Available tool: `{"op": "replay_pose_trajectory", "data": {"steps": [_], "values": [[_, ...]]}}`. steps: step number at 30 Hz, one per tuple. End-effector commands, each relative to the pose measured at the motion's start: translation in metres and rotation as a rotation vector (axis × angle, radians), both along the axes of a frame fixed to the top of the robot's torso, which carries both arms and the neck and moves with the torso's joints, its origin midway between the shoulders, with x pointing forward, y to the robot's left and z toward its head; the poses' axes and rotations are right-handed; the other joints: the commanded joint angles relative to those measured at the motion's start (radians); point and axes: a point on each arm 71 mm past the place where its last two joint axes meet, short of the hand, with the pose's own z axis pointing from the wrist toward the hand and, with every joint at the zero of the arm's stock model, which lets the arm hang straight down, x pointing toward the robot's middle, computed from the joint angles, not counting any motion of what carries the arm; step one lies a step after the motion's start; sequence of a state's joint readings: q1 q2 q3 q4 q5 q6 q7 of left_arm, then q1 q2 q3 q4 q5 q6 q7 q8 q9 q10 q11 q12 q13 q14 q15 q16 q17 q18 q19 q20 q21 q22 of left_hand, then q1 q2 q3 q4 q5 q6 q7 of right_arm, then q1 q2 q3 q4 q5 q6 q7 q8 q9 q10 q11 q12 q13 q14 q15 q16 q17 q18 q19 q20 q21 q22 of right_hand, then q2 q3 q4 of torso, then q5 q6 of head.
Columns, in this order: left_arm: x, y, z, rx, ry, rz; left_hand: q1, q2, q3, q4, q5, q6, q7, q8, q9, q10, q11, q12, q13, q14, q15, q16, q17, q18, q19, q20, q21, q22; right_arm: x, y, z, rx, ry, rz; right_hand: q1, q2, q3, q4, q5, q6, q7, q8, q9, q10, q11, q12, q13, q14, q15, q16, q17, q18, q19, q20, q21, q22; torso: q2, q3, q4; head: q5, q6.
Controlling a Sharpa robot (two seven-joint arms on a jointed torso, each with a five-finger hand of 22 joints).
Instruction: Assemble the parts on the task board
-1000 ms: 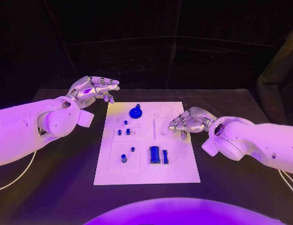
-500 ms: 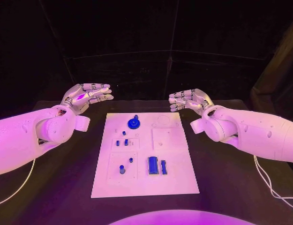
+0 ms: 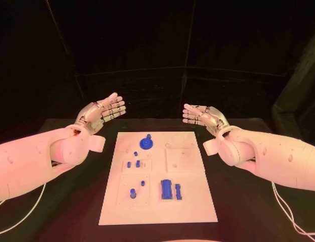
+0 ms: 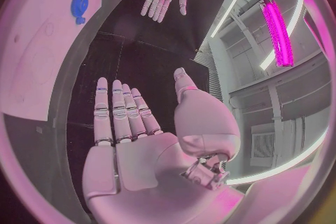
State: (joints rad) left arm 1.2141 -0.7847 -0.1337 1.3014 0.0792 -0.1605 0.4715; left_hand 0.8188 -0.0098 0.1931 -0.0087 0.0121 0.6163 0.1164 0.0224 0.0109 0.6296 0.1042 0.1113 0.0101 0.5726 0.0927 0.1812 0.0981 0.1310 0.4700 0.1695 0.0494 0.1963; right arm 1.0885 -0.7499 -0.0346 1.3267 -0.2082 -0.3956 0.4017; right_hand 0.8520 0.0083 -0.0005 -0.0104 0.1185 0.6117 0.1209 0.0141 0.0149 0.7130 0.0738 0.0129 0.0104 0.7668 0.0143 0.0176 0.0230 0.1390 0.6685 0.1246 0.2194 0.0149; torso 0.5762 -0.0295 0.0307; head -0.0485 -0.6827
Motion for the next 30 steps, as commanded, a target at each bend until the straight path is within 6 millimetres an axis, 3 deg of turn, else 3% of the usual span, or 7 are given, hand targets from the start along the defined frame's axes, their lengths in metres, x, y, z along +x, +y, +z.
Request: {"op": "replay_pose_trajectory", "data": {"steps": [1,4,5,9,12,14,30], "values": [[-0.006,-0.006,-0.002,0.049,-0.019,0.084,-0.262,0.01,-0.062,0.009,-0.012,-0.197,-0.037,-0.022,-0.011,-0.202,-0.034,-0.036,-0.01,-0.183,-0.093,-0.058,-0.098,-0.039,-0.151,-0.054,-0.049,-0.063,-0.008,0.005,0.006,0.043,-0.023,-0.115,-0.27,-0.008,0.001,0.01,-0.038,-0.194,-0.039,-0.014,-0.015,-0.226,-0.074,-0.013,-0.01,-0.243,-0.014,-0.018,-0.023,-0.043,-0.212,-0.039,-0.07,-0.015,-0.019,0.0173,-0.018,0.025,0.042],[-0.014,-0.016,-0.006,0.064,-0.018,0.126,-0.329,0.01,-0.078,0.009,-0.012,-0.247,-0.116,-0.022,-0.011,-0.252,-0.104,-0.111,-0.01,-0.23,-0.093,-0.073,-0.098,-0.05,-0.189,-0.068,-0.049,-0.079,-0.019,0.015,0.01,0.074,-0.021,-0.159,-0.34,-0.008,0.001,0.01,-0.047,-0.244,-0.049,-0.014,-0.015,-0.284,-0.074,-0.013,-0.01,-0.306,-0.014,-0.018,-0.023,-0.053,-0.266,-0.05,-0.088,-0.015,-0.026,0.0241,-0.025,0.038,0.065],[-0.018,-0.02,-0.007,0.07,-0.018,0.141,-0.349,0.01,-0.082,0.009,-0.012,-0.263,-0.116,-0.022,-0.011,-0.268,-0.104,-0.111,-0.01,-0.244,-0.093,-0.077,-0.098,-0.05,-0.2,-0.072,-0.049,-0.084,-0.022,0.018,0.011,0.082,-0.02,-0.172,-0.362,-0.008,0.001,0.01,-0.118,-0.26,-0.121,-0.014,-0.015,-0.302,-0.074,-0.013,-0.01,-0.326,-0.014,-0.018,-0.023,-0.053,-0.284,-0.053,-0.093,-0.015,-0.028,0.0258,-0.0268,0.041,0.07],[-0.032,-0.034,-0.01,0.094,-0.019,0.206,-0.422,0.01,-0.099,0.009,-0.012,-0.317,-0.116,-0.022,-0.011,-0.325,-0.104,-0.111,-0.01,-0.295,-0.093,-0.093,-0.098,-0.131,-0.242,-0.087,-0.049,-0.101,-0.034,0.026,0.015,0.107,-0.012,-0.214,-0.436,-0.008,0.001,0.01,-0.118,-0.313,-0.121,-0.014,-0.015,-0.365,-0.074,-0.013,-0.01,-0.393,-0.014,-0.018,-0.023,-0.064,-0.342,-0.125,-0.113,-0.015,-0.032,0.0295,-0.0306,0.048,0.083],[-0.041,-0.041,-0.011,0.107,-0.02,0.242,-0.464,0.01,-0.109,0.009,-0.012,-0.35,-0.116,-0.022,-0.011,-0.357,-0.104,-0.111,-0.01,-0.325,-0.093,-0.103,-0.098,-0.131,-0.267,-0.096,-0.049,-0.111,-0.038,0.03,0.016,0.115,-0.007,-0.231,-0.481,-0.008,0.001,0.01,-0.118,-0.346,-0.121,-0.014,-0.015,-0.403,-0.074,-0.013,-0.01,-0.433,-0.014,-0.018,-0.023,-0.139,-0.377,-0.125,-0.124,-0.015,-0.032,0.0295,-0.0307,0.049,0.083],[-0.046,-0.046,-0.012,0.116,-0.02,0.267,-0.492,0.01,-0.116,0.009,-0.012,-0.37,-0.116,-0.022,-0.011,-0.378,-0.104,-0.111,-0.01,-0.344,-0.093,-0.109,-0.098,-0.131,-0.283,-0.17,-0.049,-0.118,-0.04,0.031,0.017,0.118,-0.006,-0.237,-0.51,-0.008,0.001,0.01,-0.118,-0.366,-0.121,-0.014,-0.015,-0.427,-0.074,-0.013,-0.01,-0.459,-0.014,-0.018,-0.023,-0.139,-0.4,-0.125,-0.131,-0.015,-0.032,0.0295,-0.0307,0.049,0.083],[-0.055,-0.053,-0.012,0.129,-0.022,0.304,-0.655,0.01,-0.193,0.009,-0.012,-0.493,-0.116,-0.022,-0.011,-0.504,-0.104,-0.111,-0.01,-0.458,-0.093,-0.181,-0.098,-0.131,-0.374,-0.17,-0.049,-0.196,-0.041,0.031,0.017,0.119,-0.005,-0.238,-0.678,-0.008,0.001,0.01,-0.118,-0.488,-0.121,-0.014,-0.015,-0.567,-0.074,-0.013,-0.01,-0.611,-0.014,-0.018,-0.023,-0.139,-0.533,-0.125,-0.219,-0.015,-0.032,0.0295,-0.0307,0.049,0.083]]}}
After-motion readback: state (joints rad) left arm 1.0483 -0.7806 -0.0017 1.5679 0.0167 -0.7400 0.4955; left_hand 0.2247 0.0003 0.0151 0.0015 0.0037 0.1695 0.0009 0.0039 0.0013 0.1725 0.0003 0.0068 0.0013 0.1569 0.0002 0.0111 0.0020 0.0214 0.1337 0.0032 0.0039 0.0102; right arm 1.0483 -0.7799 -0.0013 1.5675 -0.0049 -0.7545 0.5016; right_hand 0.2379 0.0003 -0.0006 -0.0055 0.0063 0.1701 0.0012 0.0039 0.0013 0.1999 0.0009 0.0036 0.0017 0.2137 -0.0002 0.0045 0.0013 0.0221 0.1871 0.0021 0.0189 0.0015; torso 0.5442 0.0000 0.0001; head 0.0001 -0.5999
